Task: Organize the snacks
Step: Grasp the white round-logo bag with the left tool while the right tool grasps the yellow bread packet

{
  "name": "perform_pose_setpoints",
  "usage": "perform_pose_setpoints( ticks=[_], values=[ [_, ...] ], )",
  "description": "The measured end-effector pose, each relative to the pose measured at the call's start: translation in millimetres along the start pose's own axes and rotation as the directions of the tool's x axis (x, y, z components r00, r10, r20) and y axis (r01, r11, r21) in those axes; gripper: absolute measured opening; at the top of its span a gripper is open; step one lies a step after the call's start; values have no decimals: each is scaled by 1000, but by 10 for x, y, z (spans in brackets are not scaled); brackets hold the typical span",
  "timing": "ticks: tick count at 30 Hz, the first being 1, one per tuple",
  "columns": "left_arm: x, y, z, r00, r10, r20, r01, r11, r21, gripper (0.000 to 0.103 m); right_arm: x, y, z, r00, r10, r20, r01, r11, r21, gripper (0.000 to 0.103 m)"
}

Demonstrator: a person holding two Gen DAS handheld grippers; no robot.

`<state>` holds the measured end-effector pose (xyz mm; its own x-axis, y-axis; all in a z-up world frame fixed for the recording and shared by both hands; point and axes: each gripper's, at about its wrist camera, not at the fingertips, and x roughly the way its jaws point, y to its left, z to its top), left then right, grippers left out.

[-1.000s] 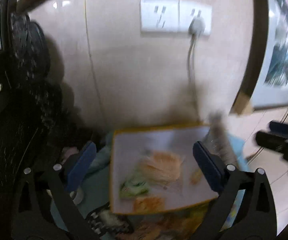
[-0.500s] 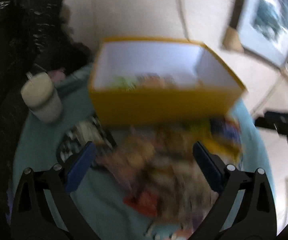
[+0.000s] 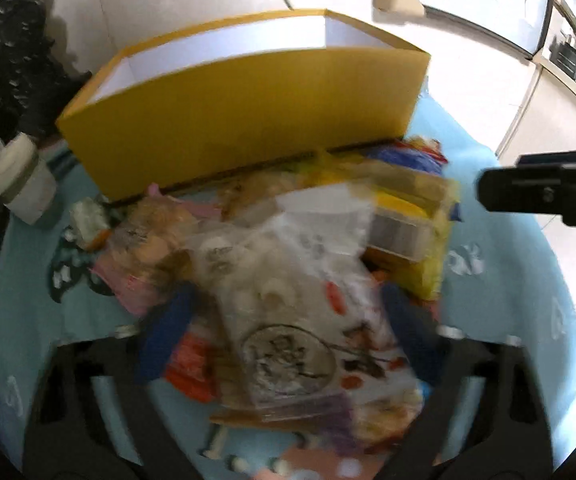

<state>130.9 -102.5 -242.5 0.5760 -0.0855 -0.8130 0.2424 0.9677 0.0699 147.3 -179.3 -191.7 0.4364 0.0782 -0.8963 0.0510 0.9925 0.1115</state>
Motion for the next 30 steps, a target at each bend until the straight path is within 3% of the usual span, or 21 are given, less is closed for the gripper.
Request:
perform_pose_setpoints(
  ticks=[2, 3, 8, 12, 14, 15, 16, 21, 26, 30],
  values=[
    [-43, 197, -27, 999, -41, -3, 41, 998, -53, 51, 22, 66, 9, 1000, -16, 9, 17, 999, -52, 68],
    [-94, 302, -50, 999, -51, 5, 51, 997, -60, 49, 42, 132, 12, 1000, -24, 19, 26, 995, -96, 68],
    [-274, 649, -237, 998, -66, 23, 68, 991, -113, 48, 262, 496, 39, 1000, 17, -4, -17, 968, -250, 68],
    [-325, 757, -344, 997, -79, 22, 82, 987, -139, 47, 648, 725, 34, 997, -45, -66, 20, 942, -334, 69],
    [-339, 803, -356, 997, -80, 24, 83, 986, -146, 47, 724, 735, 35, 995, -39, -89, 10, 950, -311, 67],
    [-347, 834, -353, 996, -80, 24, 83, 985, -153, 47, 723, 739, 55, 994, -48, -102, 17, 958, -285, 60],
    [-350, 868, -357, 996, -81, 23, 84, 983, -161, 47, 710, 739, 74, 991, -76, -106, 43, 957, -287, 35],
    [-421, 931, -325, 993, -111, 43, 117, 977, -180, 44, 533, 625, 19, 992, 12, -127, -41, 972, -233, 31],
    [-669, 887, -220, 985, -136, 108, 153, 972, -176, 42, 264, 376, -30, 992, 95, -79, -102, 990, -97, 31],
    [-903, 847, -120, 976, -145, 159, 170, 973, -156, 42, 40, 305, -40, 992, 118, -37, -120, 991, -67, 31]
  ],
)
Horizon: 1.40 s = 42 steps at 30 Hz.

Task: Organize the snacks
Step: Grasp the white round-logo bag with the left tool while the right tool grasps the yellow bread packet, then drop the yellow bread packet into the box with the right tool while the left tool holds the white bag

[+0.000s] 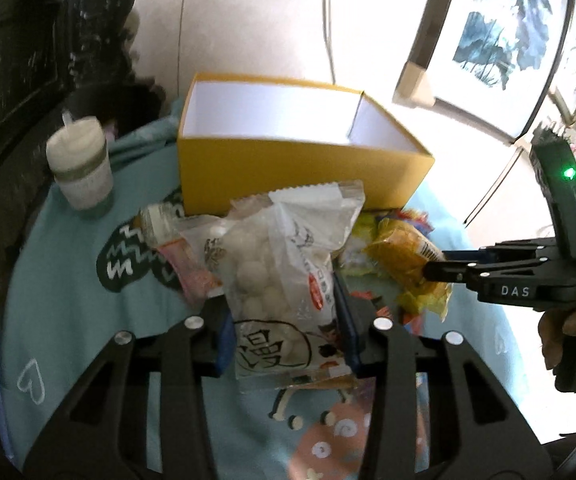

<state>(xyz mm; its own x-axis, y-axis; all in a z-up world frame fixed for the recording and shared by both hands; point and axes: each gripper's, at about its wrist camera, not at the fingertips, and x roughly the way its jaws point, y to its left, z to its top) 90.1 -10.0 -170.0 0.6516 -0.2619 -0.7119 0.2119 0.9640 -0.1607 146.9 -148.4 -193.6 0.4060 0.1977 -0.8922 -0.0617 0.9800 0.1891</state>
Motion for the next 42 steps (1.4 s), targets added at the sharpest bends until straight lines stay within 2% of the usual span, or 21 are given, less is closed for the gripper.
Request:
perform_pose_setpoints(
  ticks=[11, 12, 13, 15, 17, 18, 20, 22, 25, 26, 27, 30, 32, 34, 37, 39, 41, 42],
  values=[
    [-359, -24, 205, 997, -16, 72, 16, 1000, 0, 42, -614, -54, 41, 990, 58, 128, -64, 997, 49, 30],
    [-401, -28, 235, 997, -15, 82, 15, 1000, 3, 42, -670, -53, 59, 988, 63, 140, -70, 996, 49, 29],
    [-460, -26, 284, 995, -14, 96, 14, 1000, 5, 42, -759, -54, 89, 985, 67, 161, -76, 996, 48, 18],
    [-548, -16, 379, 992, -14, 121, 14, 1000, 4, 42, -847, -52, 131, 982, 68, 176, -78, 996, 46, 17],
    [-582, 5, 451, 992, -9, 128, 10, 1000, -6, 42, -815, -56, 161, 988, 75, 137, -81, 996, 38, 17],
    [-589, 23, 480, 992, -9, 125, 11, 1000, -15, 42, -704, -49, 152, 994, 78, 74, -80, 996, 26, 18],
    [-567, 61, 493, 994, -5, 110, 8, 999, -35, 42, -552, -18, 64, 999, 39, 29, -38, 999, -11, 26],
    [-546, 70, 450, 995, -6, 98, 10, 999, -38, 42, -379, 8, -52, 1000, -3, -25, 2, 999, -37, 58],
    [-519, 59, 365, 997, -9, 75, 11, 999, -37, 42, -151, -34, -314, 990, -94, -105, 91, 995, -38, 60],
    [-509, 66, 337, 998, -9, 67, 12, 999, -37, 42, -102, -34, -410, 989, -71, -127, 66, 997, -40, 60],
    [-503, 73, 322, 998, -9, 64, 11, 999, -37, 42, -70, 11, -507, 989, -45, -138, 35, 997, -74, 61],
    [-471, 111, 279, 999, -11, 45, 13, 999, -47, 42, 24, 215, -735, 983, -124, -136, 84, 960, -266, 62],
    [-447, 127, 263, 999, -14, 35, 16, 999, -48, 42, 143, 233, -844, 974, -181, -138, 130, 940, -315, 71],
    [-415, 112, 243, 999, -19, 26, 21, 999, -48, 42, 252, 147, -871, 977, -154, -151, 115, 964, -241, 85],
    [-360, 76, 220, 1000, -28, 8, 28, 999, -45, 42, 367, 64, -904, 982, -103, -160, 82, 988, -134, 97],
    [-348, 65, 207, 1000, -31, 2, 31, 999, -43, 42, 413, 50, -969, 983, -69, -168, 54, 994, -92, 98],
    [-351, 67, 197, 1000, -30, 1, 30, 999, -43, 42, 352, 76, -973, 985, -67, -158, 52, 994, -98, 87],
    [-355, 74, 195, 1000, -29, 1, 29, 999, -45, 42, 309, 76, -966, 986, -70, -154, 55, 994, -95, 76]
  ],
)
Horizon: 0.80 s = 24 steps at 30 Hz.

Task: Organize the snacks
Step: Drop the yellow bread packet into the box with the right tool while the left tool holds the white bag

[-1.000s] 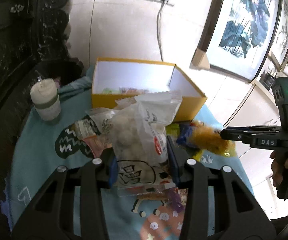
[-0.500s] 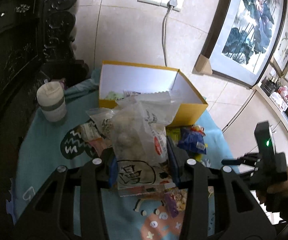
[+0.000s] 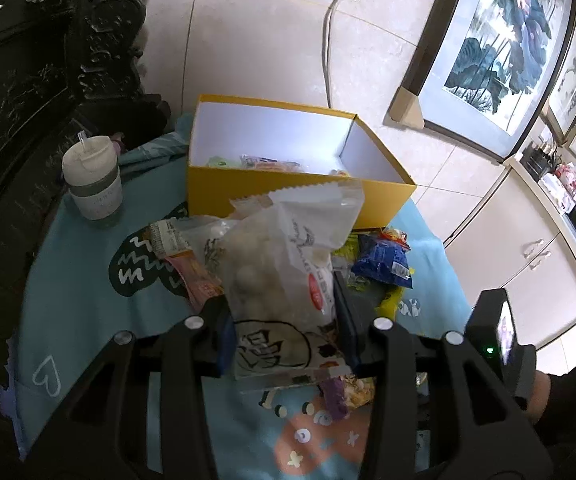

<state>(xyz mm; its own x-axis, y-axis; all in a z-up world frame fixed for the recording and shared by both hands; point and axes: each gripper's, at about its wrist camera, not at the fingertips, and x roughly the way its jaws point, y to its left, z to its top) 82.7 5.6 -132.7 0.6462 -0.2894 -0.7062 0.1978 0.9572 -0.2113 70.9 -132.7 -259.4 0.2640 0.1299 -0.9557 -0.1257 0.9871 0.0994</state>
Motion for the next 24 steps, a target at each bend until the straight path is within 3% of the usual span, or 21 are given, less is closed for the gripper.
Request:
perform_pose_setpoints(
  ticks=[4, 12, 18, 24],
  values=[
    [4, 41, 0, 1000, 2, -3, -2, 1000, -18, 42, -139, -58, -3, 1000, 29, 12, -29, 999, 38, 72],
    [-63, -41, 59, 1000, -12, 21, 12, 1000, 4, 42, -939, -161, 216, 978, 70, 197, -87, 993, 82, 71],
    [-171, -172, 315, 996, -27, 80, 24, 999, 40, 42, -1739, -288, 687, 926, 56, 373, -99, 990, 96, 72],
    [-233, -326, 887, 984, -29, 176, 22, 999, 42, 42, -2267, -326, 1290, 873, 23, 488, -64, 996, 67, 72]
  ],
)
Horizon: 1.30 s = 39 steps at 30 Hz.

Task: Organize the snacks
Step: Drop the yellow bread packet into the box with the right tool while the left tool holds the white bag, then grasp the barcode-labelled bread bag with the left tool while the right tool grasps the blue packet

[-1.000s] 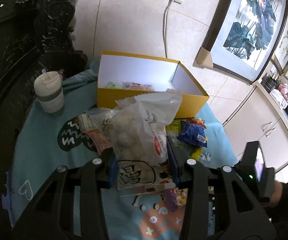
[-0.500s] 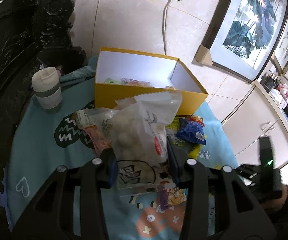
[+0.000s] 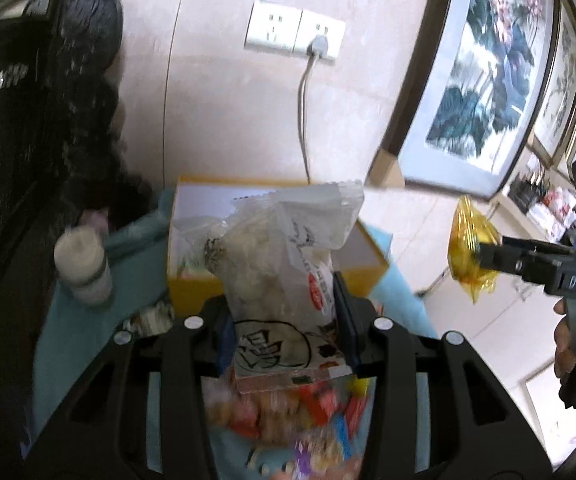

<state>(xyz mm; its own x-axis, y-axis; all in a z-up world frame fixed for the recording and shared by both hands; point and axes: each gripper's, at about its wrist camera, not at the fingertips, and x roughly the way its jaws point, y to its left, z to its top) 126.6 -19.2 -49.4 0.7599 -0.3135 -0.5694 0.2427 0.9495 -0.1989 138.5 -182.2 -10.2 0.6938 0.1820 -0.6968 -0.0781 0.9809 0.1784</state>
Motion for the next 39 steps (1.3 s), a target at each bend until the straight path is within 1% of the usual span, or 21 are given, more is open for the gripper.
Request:
perform_pose_setpoints(
  ticks=[5, 8, 9, 10, 11, 12, 13, 14, 15, 17, 19, 23, 25, 27, 28, 30, 31, 33, 35, 36, 39],
  values=[
    [180, -35, 572, 998, 1, 57, 1, 1000, -27, 42, 89, -21, 625, 997, -18, 69, 18, 1000, 0, 72],
    [340, -100, 951, 996, 22, 89, -23, 1000, 5, 43, 250, -58, 973, 994, -31, 107, 28, 999, 23, 72],
    [408, -118, 1035, 996, 32, 86, -33, 999, 18, 44, 336, -76, 1073, 993, -35, 116, 32, 999, 32, 73],
    [550, -126, 1150, 996, 54, 71, -57, 998, 31, 61, 482, -107, 1155, 993, -62, 103, 58, 998, 41, 79],
    [664, -117, 1214, 995, 78, 55, -79, 996, 35, 93, 658, -165, 1208, 993, -106, 60, 103, 993, 52, 82],
    [799, -78, 1252, 992, 121, 35, -122, 992, 34, 99, 833, -195, 1226, 989, -150, 11, 149, 987, 58, 85],
    [923, -21, 1256, 986, 165, 10, -165, 986, 31, 100, 942, -222, 1209, 984, -174, -28, 175, 982, 63, 85],
    [990, 15, 1254, 983, 181, -15, -181, 983, 28, 100, 1035, -254, 1155, 985, -164, -54, 168, 983, 72, 85],
    [1049, 61, 1219, 980, 192, -46, -191, 981, 26, 100, 1064, -263, 1079, 988, -148, -54, 151, 986, 73, 85],
    [1039, 141, 1075, 981, 190, -42, -189, 982, 24, 100, 1093, -264, 925, 987, -154, -54, 157, 986, 51, 85],
    [1020, 206, 869, 974, 226, -36, -224, 974, 43, 100, 1154, -309, 733, 985, -153, -84, 158, 986, 51, 85],
    [946, 329, 371, 970, 234, -65, -234, 972, -1, 100, 1192, -424, 265, 975, -172, -142, 184, 980, 75, 85],
    [891, 360, 78, 966, 247, -73, -248, 969, 1, 100, 1196, -454, 9, 966, -194, -170, 209, 975, 75, 86],
    [819, 352, -247, 958, 275, -85, -273, 962, 27, 100, 1224, -463, -335, 956, -200, -212, 220, 973, 74, 87],
    [797, 365, -456, 952, 290, -98, -287, 957, 43, 100, 1248, -456, -490, 949, -211, -233, 232, 970, 68, 87],
    [773, 416, -752, 940, 317, -126, -312, 948, 61, 100, 1339, -440, -854, 929, -237, -284, 262, 964, 52, 87],
    [768, 470, -914, 934, 323, -151, -317, 946, 59, 100, 1387, -437, -977, 924, -236, -300, 264, 963, 55, 87],
    [786, 569, -1132, 923, 325, -204, -322, 945, 48, 100, 1460, -430, -1126, 921, -217, -323, 255, 964, 80, 87],
    [844, 643, -1278, 910, 332, -249, -331, 942, 46, 100, 1556, -410, -1182, 911, -229, -344, 271, 959, 80, 87],
    [866, 669, -1302, 907, 332, -258, -333, 942, 42, 100, 1588, -401, -1190, 908, -236, -347, 278, 958, 74, 87],
    [919, 667, -1291, 912, 322, -253, -323, 945, 38, 100, 1658, -396, -1133, 904, -259, -341, 298, 952, 66, 90]
  ],
)
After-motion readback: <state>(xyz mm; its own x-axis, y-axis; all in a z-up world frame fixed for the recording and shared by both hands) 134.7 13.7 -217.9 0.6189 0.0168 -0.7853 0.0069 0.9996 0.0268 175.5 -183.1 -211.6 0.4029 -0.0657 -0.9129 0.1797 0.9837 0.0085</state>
